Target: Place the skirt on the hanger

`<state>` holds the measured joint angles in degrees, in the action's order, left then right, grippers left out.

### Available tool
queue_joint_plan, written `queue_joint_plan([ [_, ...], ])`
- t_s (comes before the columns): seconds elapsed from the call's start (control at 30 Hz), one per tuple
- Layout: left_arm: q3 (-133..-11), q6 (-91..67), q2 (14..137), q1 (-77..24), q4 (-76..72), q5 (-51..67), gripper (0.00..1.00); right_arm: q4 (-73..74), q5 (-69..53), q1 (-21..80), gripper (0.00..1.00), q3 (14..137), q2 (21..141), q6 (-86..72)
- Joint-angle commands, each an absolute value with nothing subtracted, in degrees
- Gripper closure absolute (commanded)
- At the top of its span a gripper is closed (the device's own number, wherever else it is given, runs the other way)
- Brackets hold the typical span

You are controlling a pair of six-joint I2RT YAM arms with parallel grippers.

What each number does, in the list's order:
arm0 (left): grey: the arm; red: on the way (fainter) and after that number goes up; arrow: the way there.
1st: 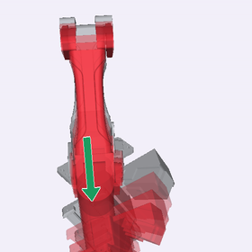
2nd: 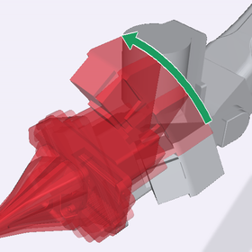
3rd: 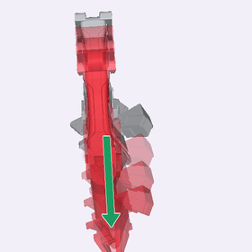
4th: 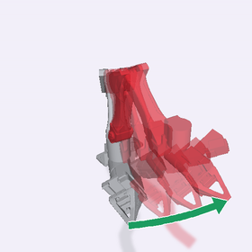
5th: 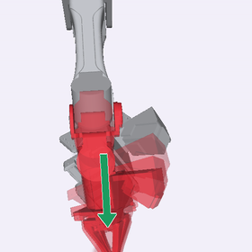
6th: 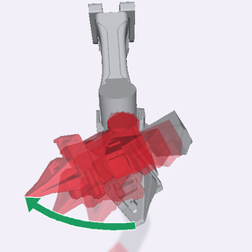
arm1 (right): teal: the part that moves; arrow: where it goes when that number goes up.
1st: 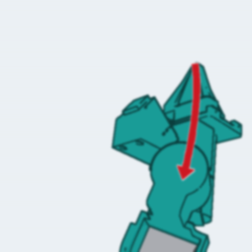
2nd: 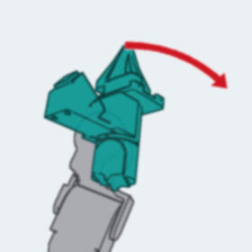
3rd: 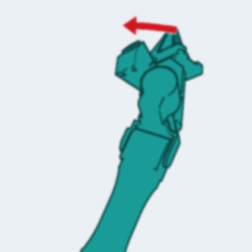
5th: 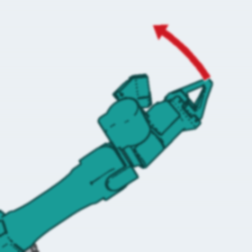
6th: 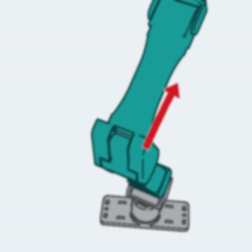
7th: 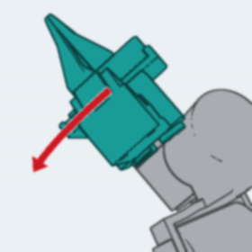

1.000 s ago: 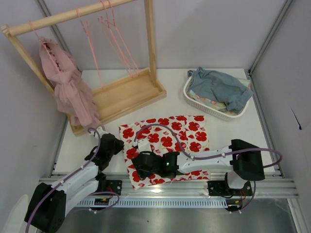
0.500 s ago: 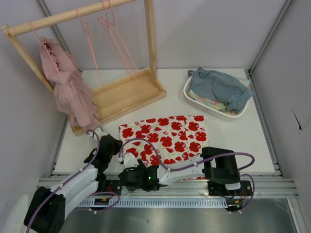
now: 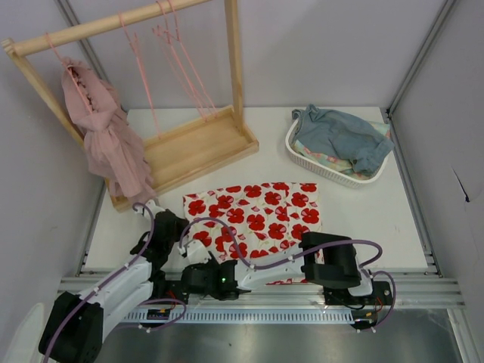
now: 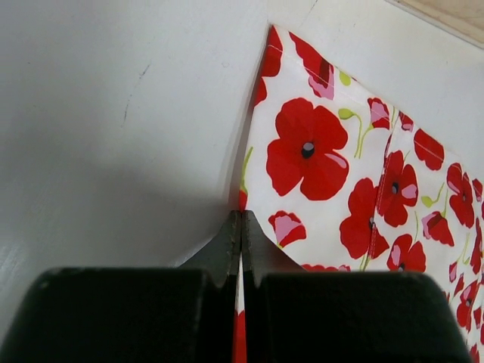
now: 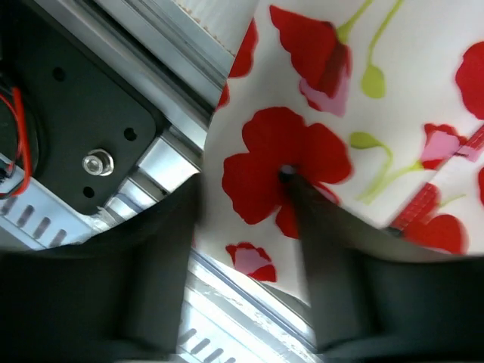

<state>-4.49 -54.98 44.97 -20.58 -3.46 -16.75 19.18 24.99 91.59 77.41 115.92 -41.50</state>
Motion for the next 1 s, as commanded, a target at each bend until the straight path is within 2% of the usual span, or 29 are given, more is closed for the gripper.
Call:
queue_joint_plan([
  [0.0,-3.96,-54.05,43.95,-19.34,-4.66,-17.75,1.00,20.74,26.63,92.46,0.52,79.10,117.60,-41.66],
  [0.07,-3.96,-53.97,43.33,-19.07,-4.48,-17.58,1.00,21.53,27.24,92.46,0.66,79.36,117.34,-41.83],
  [0.1,-4.13,-53.96,43.16,-19.07,-4.31,-17.58,1.00,21.88,27.68,92.55,0.77,79.37,117.07,-42.36],
  [0.23,-7.45,-52.39,40.53,-19.07,1.99,-19.16,1.00,21.63,28.39,92.64,0.92,76.91,112.00,-43.68],
  [0.43,-13.52,-47.82,31.39,-19.42,7.82,-18.90,1.00,15.31,25.23,91.76,0.93,70.23,104.51,-45.26],
  [0.6,-19.59,-44.65,31.55,-22.49,9.40,-18.10,1.00,12.14,25.05,91.41,0.94,65.66,97.49,-46.58],
  [0.83,-29.25,-42.54,43.05,-40.66,8.88,-31.19,1.00,7.56,26.54,89.65,0.97,55.03,87.03,-52.90],
  [0.97,-33.83,-42.10,53.51,-46.75,6.07,-35.50,1.00,9.66,30.05,89.12,0.97,47.21,79.29,-57.82],
])
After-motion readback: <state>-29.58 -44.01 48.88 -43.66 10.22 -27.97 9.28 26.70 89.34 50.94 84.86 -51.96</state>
